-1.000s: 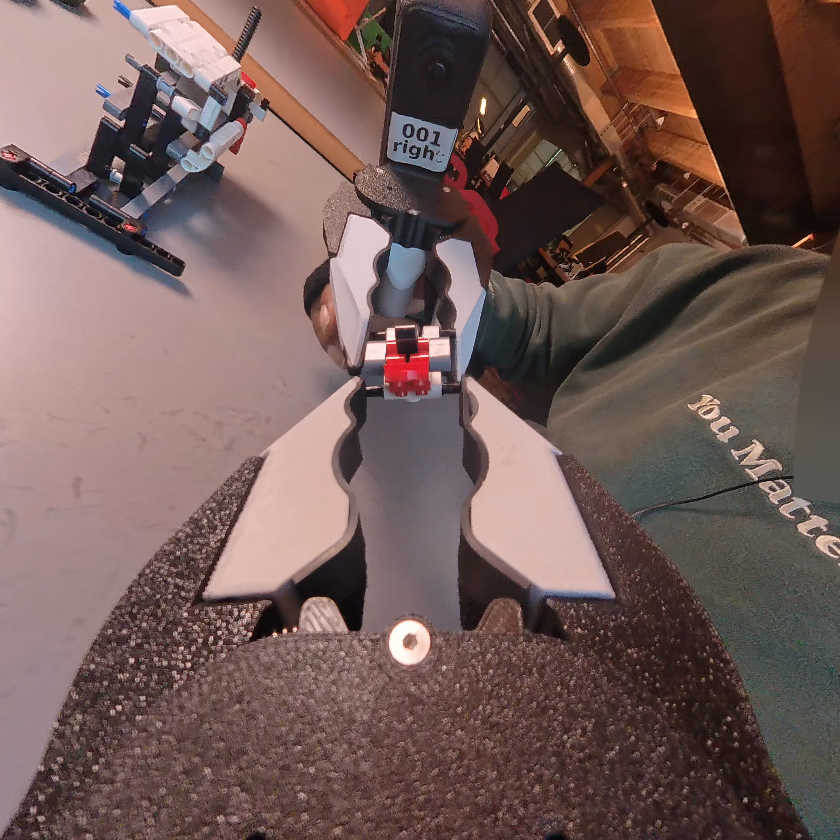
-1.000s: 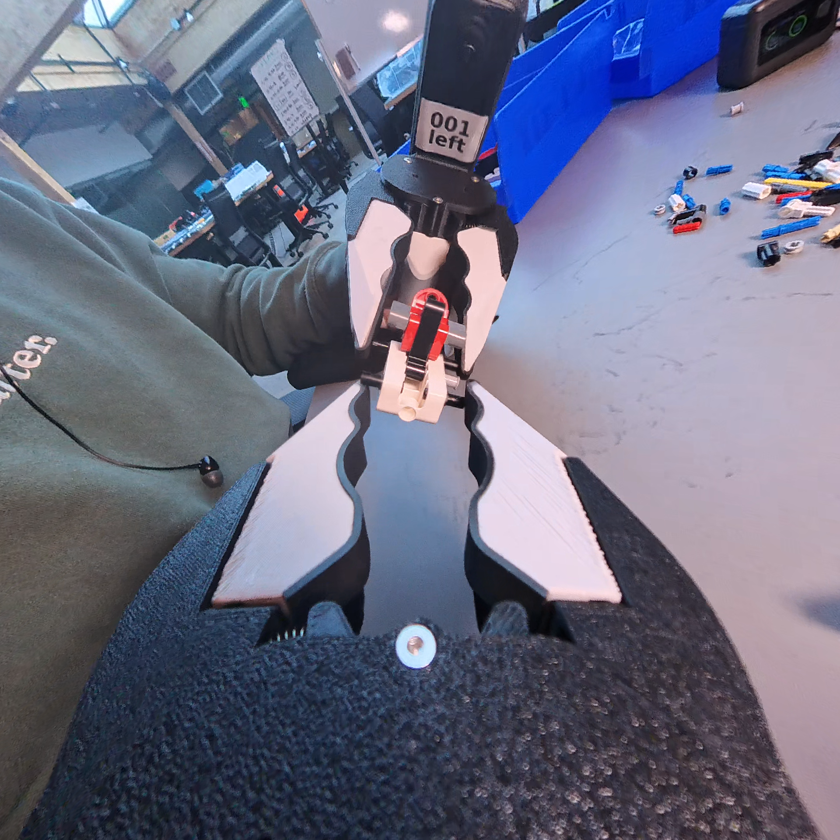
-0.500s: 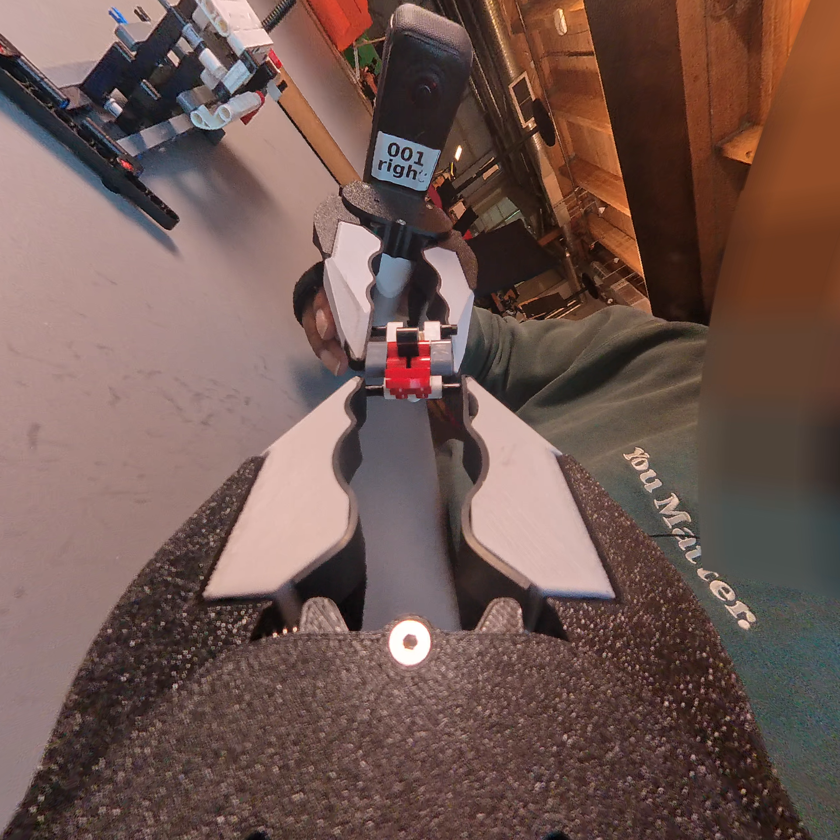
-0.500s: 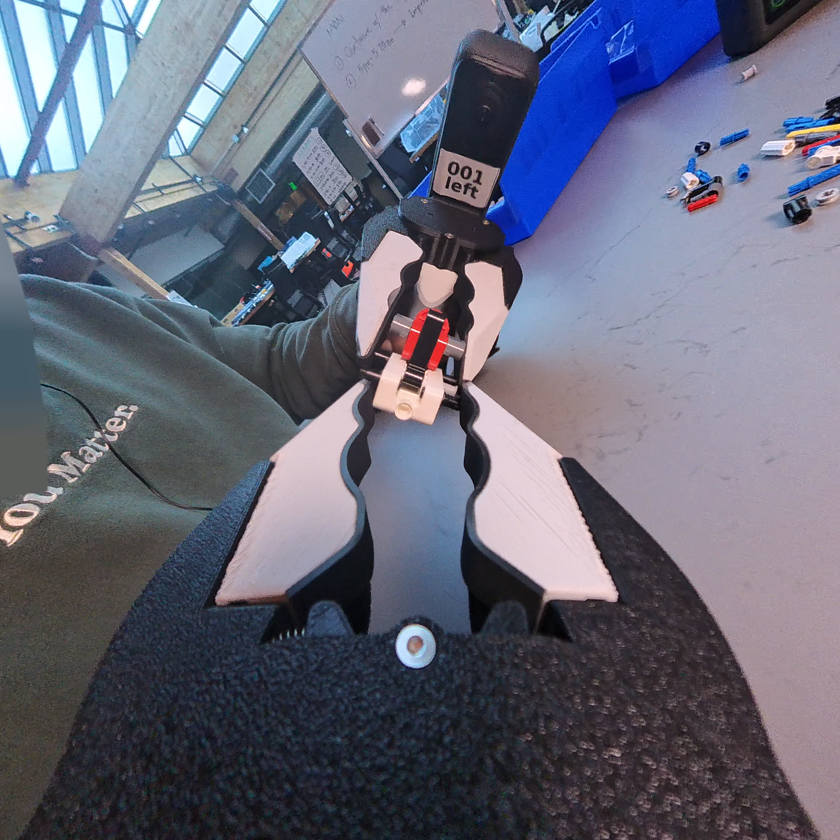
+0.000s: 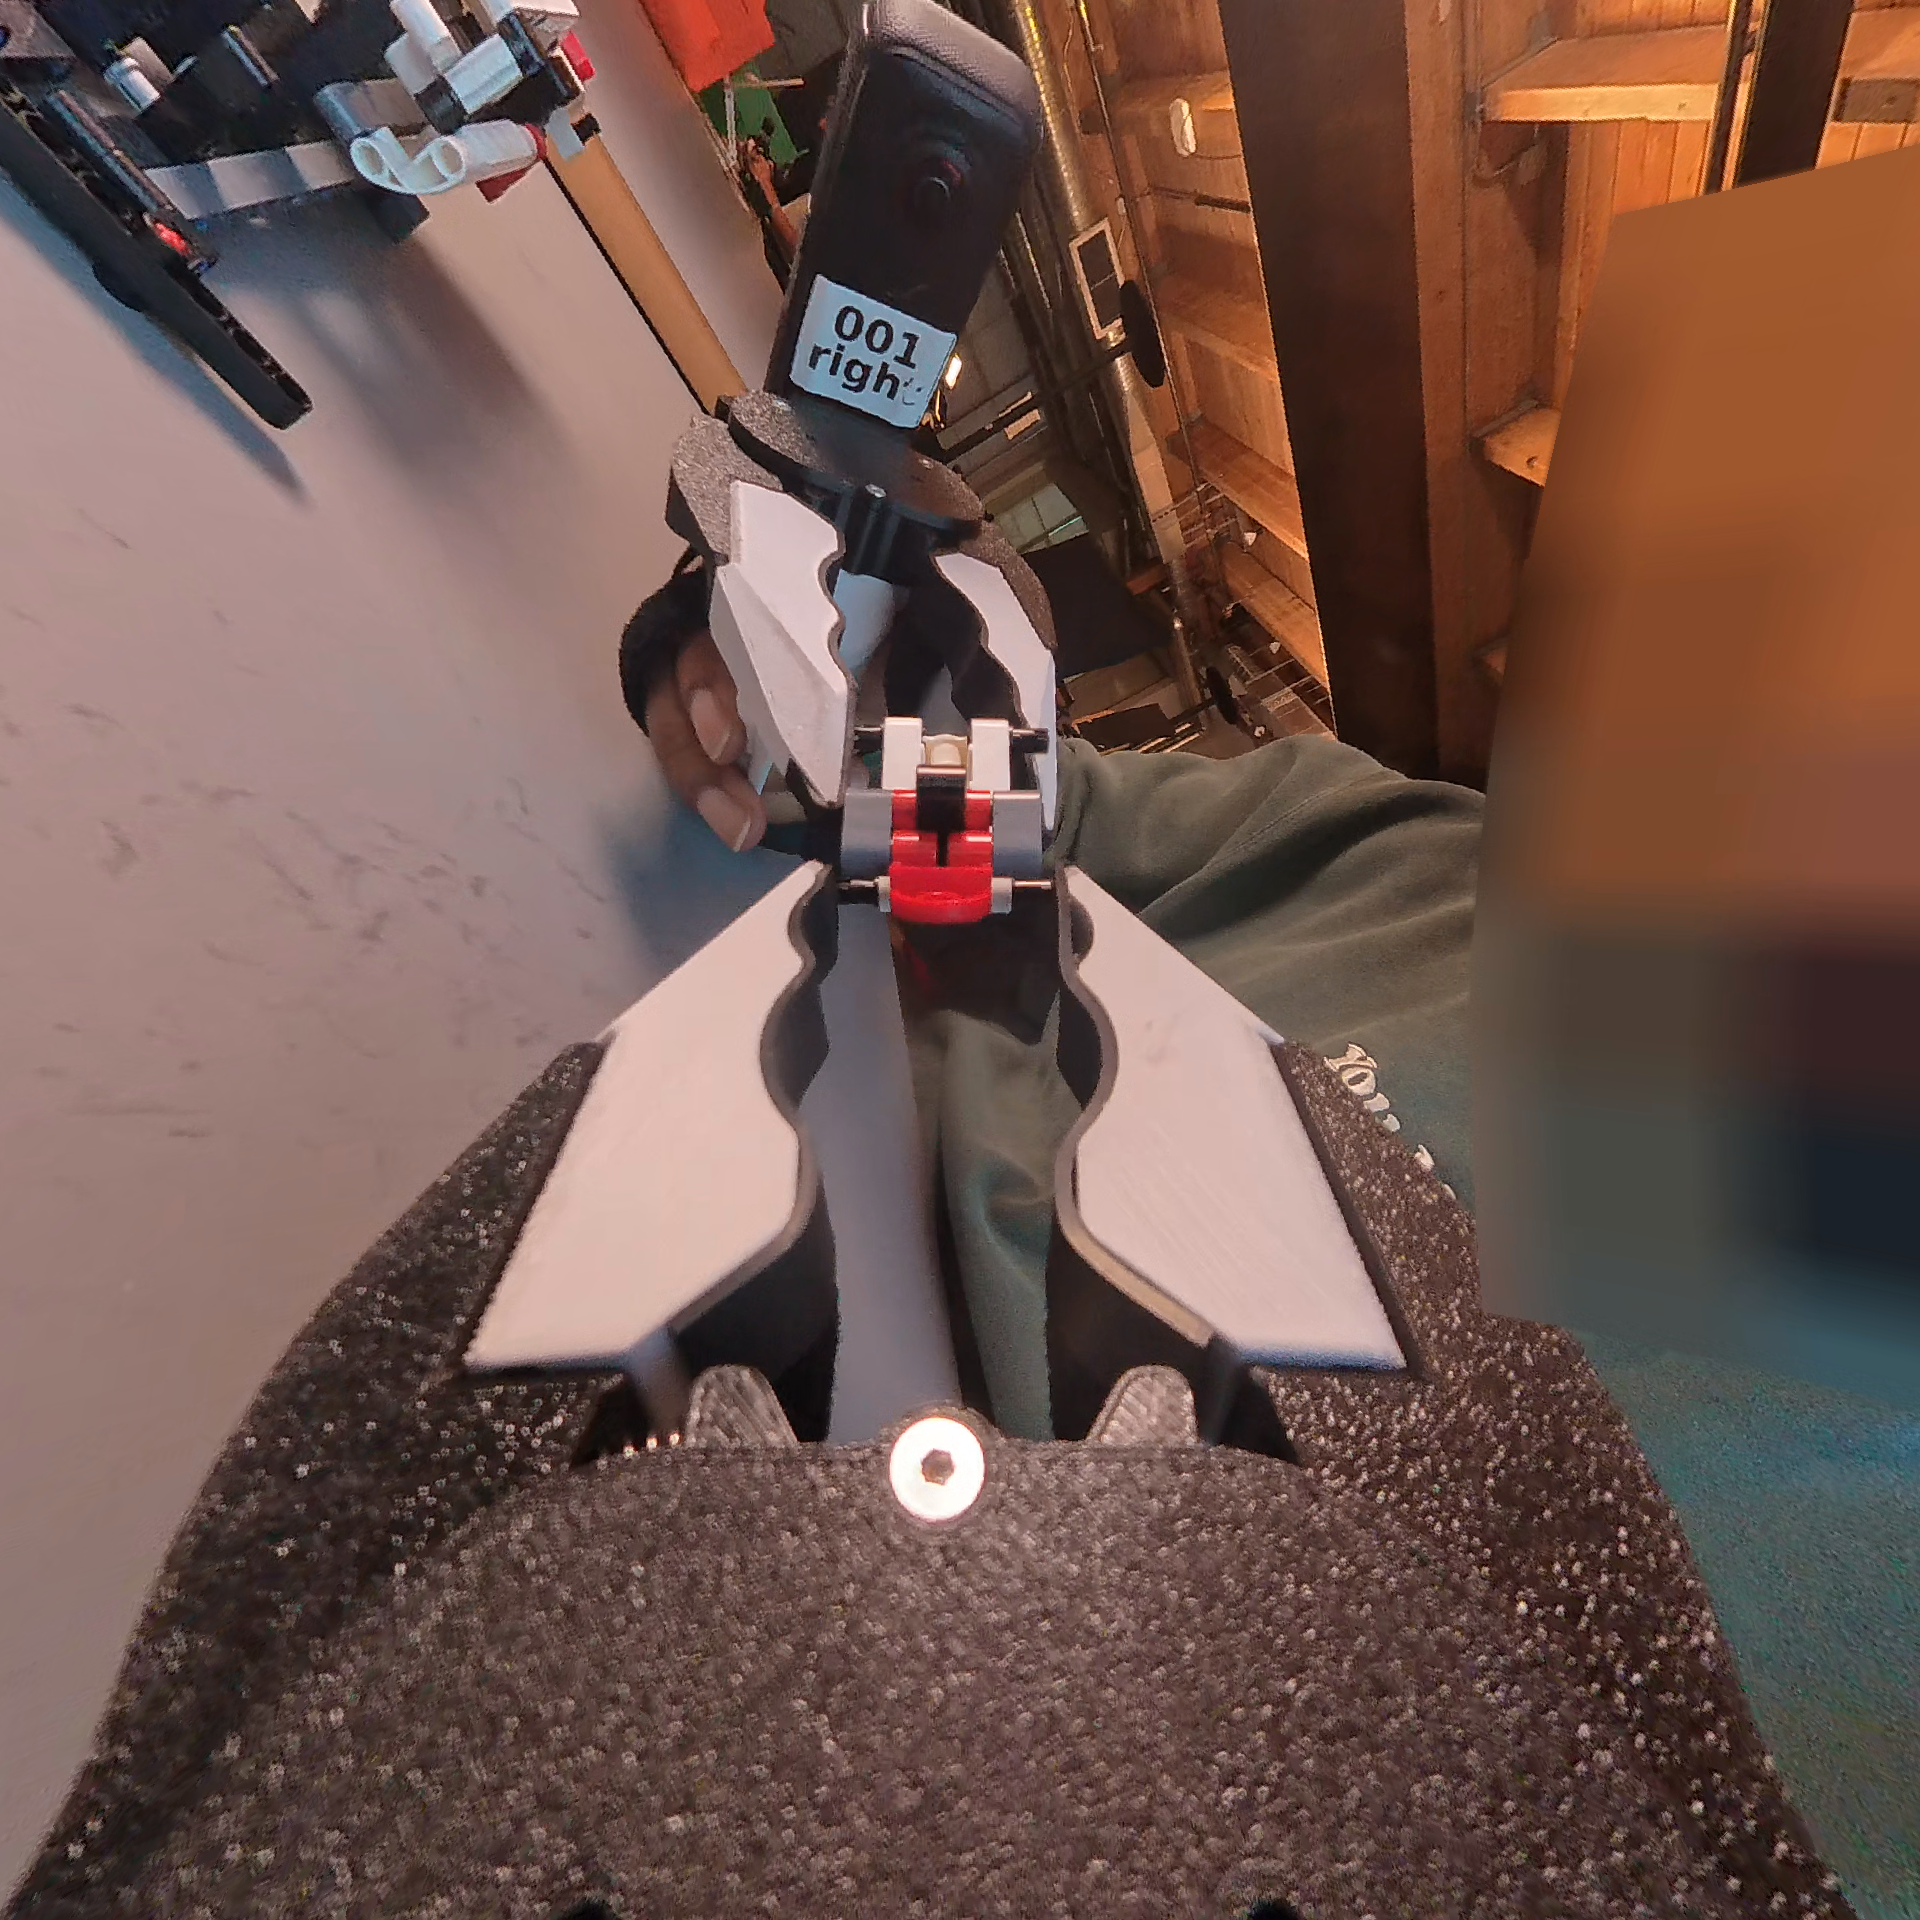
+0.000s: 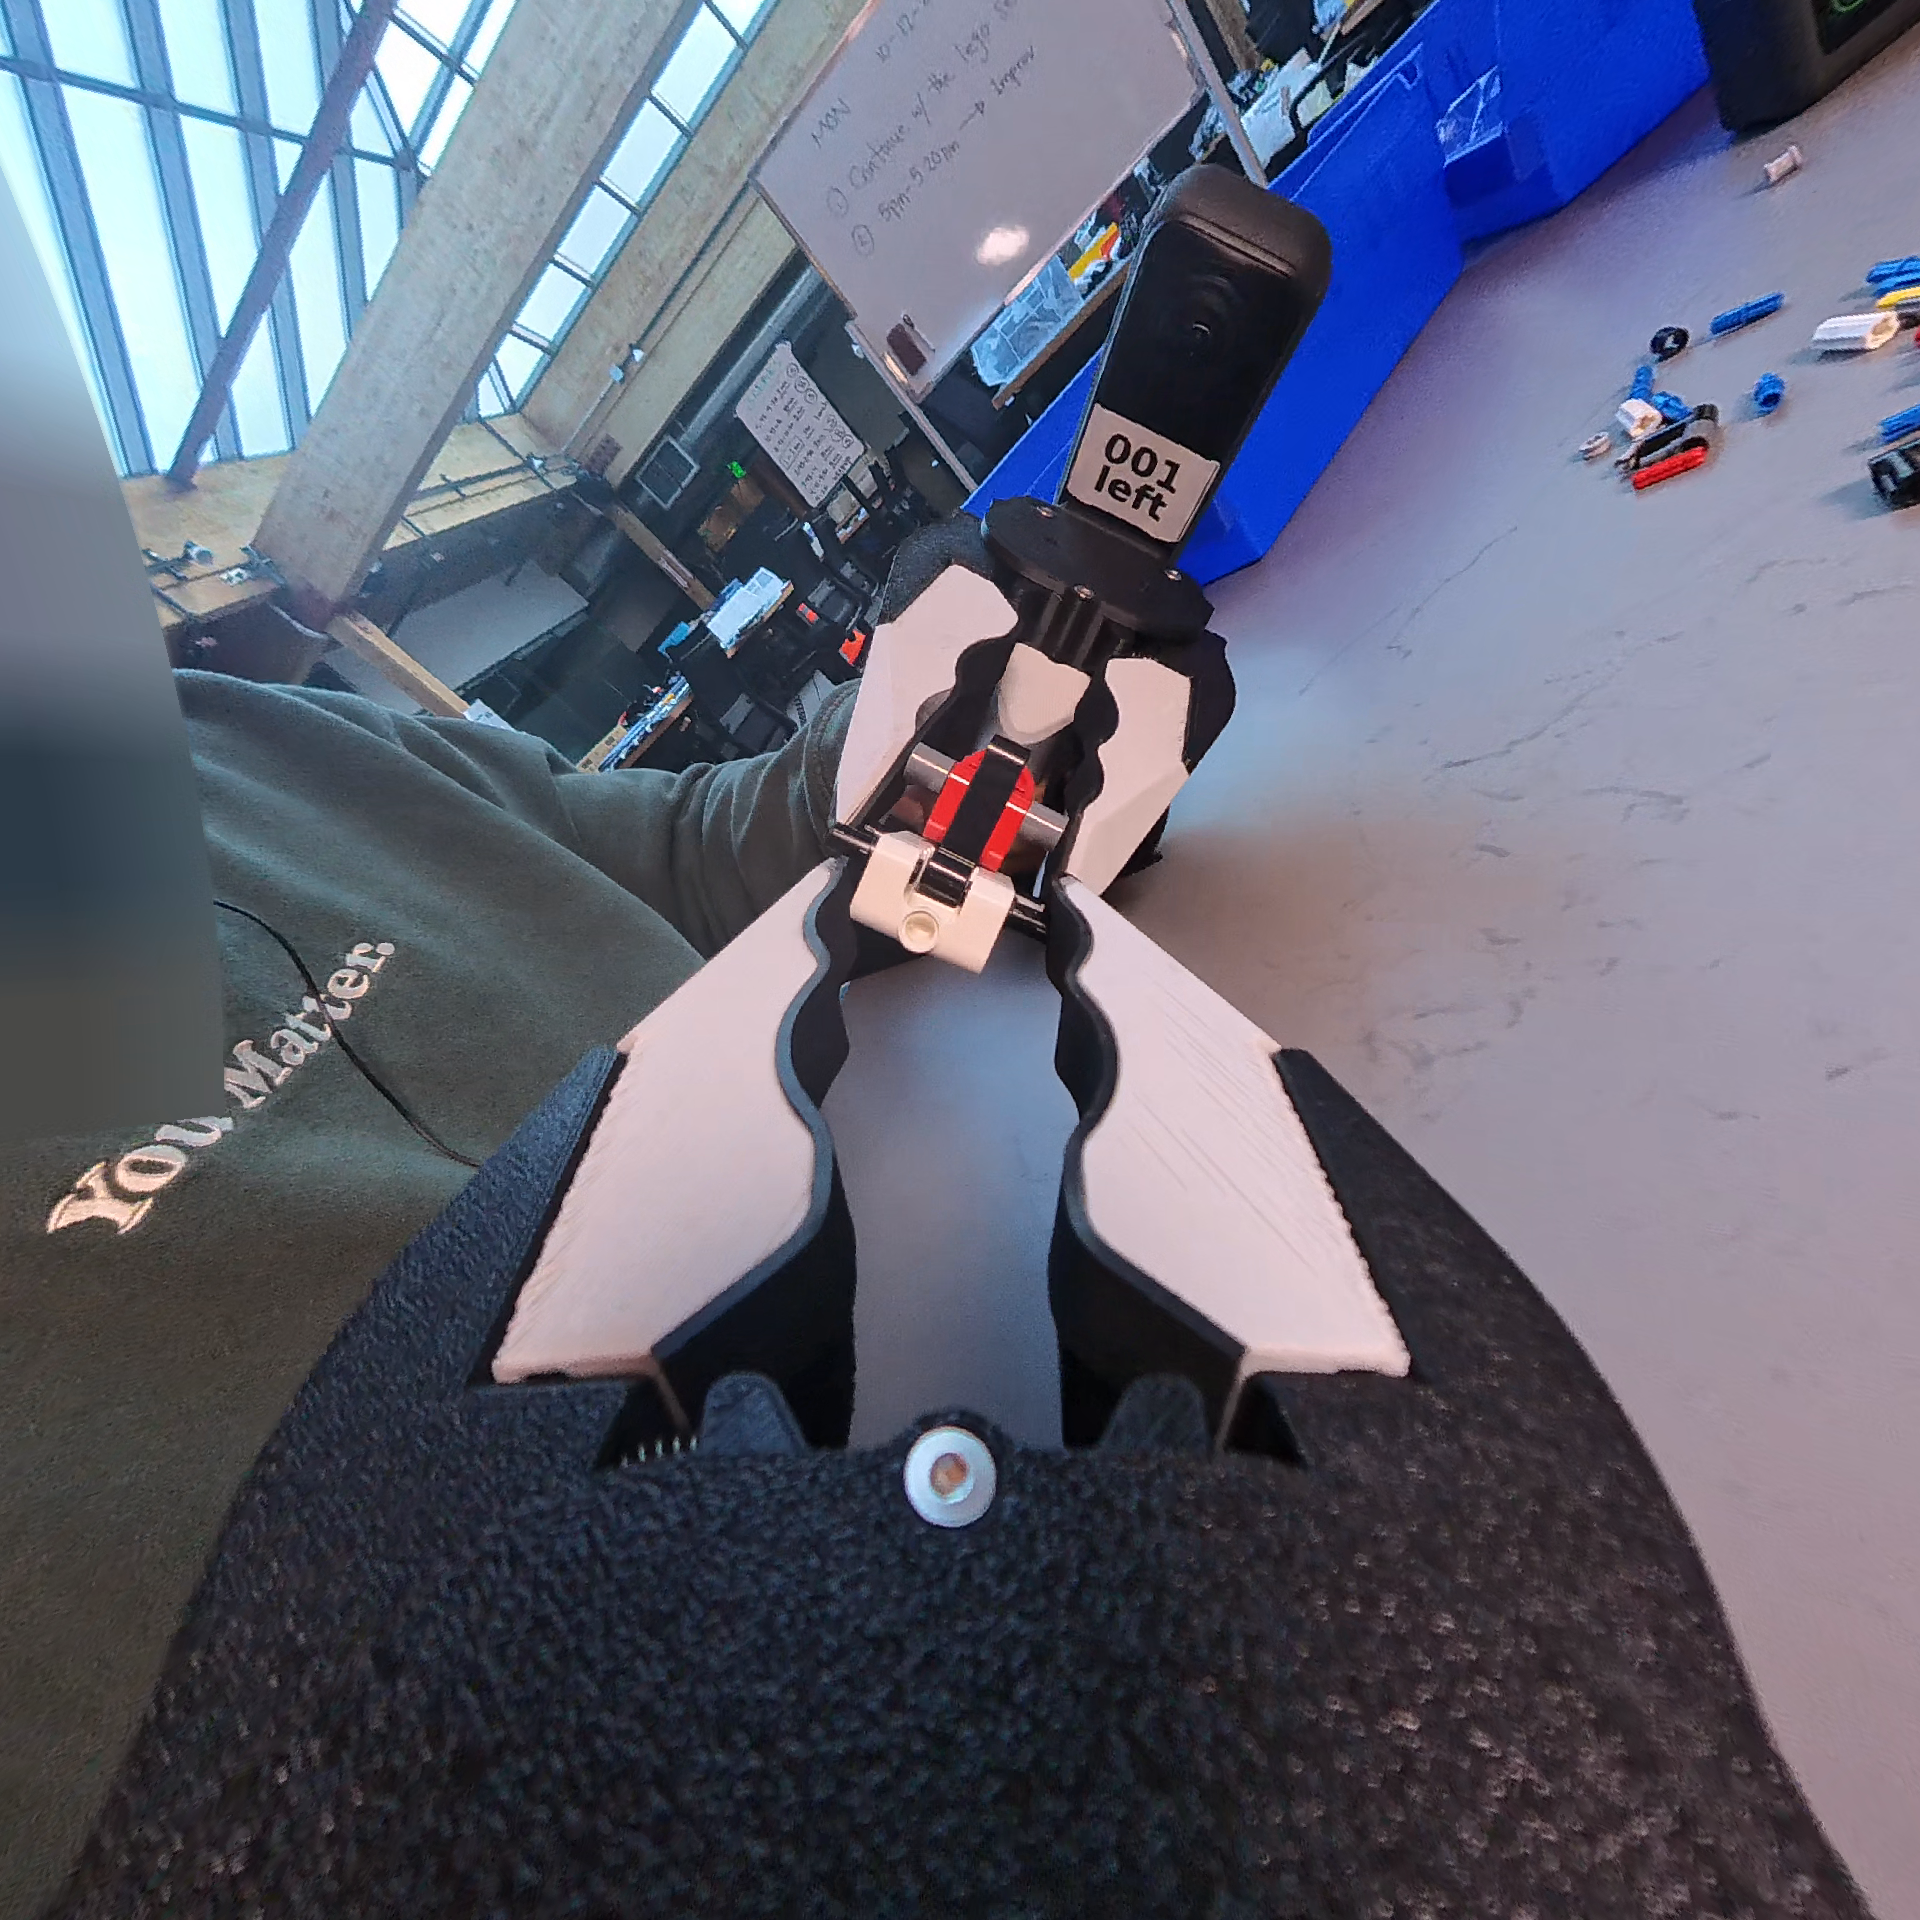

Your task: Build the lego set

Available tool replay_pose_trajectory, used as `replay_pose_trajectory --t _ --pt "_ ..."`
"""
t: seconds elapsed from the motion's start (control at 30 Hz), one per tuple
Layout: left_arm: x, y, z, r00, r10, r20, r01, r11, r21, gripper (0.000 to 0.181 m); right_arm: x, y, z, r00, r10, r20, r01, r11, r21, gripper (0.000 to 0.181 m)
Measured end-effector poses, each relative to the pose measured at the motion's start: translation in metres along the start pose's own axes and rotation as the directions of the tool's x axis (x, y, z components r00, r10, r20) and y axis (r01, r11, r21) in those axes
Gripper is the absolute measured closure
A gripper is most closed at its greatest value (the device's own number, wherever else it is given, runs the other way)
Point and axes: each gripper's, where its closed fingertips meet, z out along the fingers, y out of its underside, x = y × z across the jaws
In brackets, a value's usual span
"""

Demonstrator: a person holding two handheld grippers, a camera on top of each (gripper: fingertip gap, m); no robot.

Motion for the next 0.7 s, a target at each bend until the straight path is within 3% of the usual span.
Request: replay_pose_trajectory --t 0.2,0.37,0.47,0.53,0.6,0.7 --pt "0.004 0.0 0.001 0.997 0.074 0.015 -0.074 0.997 -0.007 0.141 -0.004 -0.002 0.0 0.998 -0.063 -0.001 0.063 0.998 0.002 0.145" --pt "0.008 0.0 -0.001 0.947 0.301 0.112 -0.296 0.953 -0.056 0.14 -0.007 0.002 0.001 0.949 -0.308 -0.074 0.303 0.95 -0.071 0.145" --pt "0.007 0.005 -0.002 0.893 0.417 0.169 -0.402 0.908 -0.114 0.14 -0.009 0.001 0.001 0.878 -0.462 -0.13 0.454 0.887 -0.083 0.144" --pt "0.006 0.005 -0.005 0.861 0.471 0.193 -0.452 0.882 -0.137 0.149 -0.004 0.002 0.0 0.79 -0.585 -0.18 0.57 0.811 -0.134 0.144" --pt "-0.003 0.007 -0.01 0.799 0.549 0.245 -0.511 0.835 -0.205 0.155 0.012 0.015 -0.004 0.682 -0.702 -0.207 0.644 0.71 -0.286 0.144" --pt "-0.027 0.022 -0.01 0.722 0.621 0.303 -0.512 0.776 -0.369 0.165 0.028 0.035 -0.004 0.606 -0.773 -0.187 0.639 0.614 -0.464 0.144"
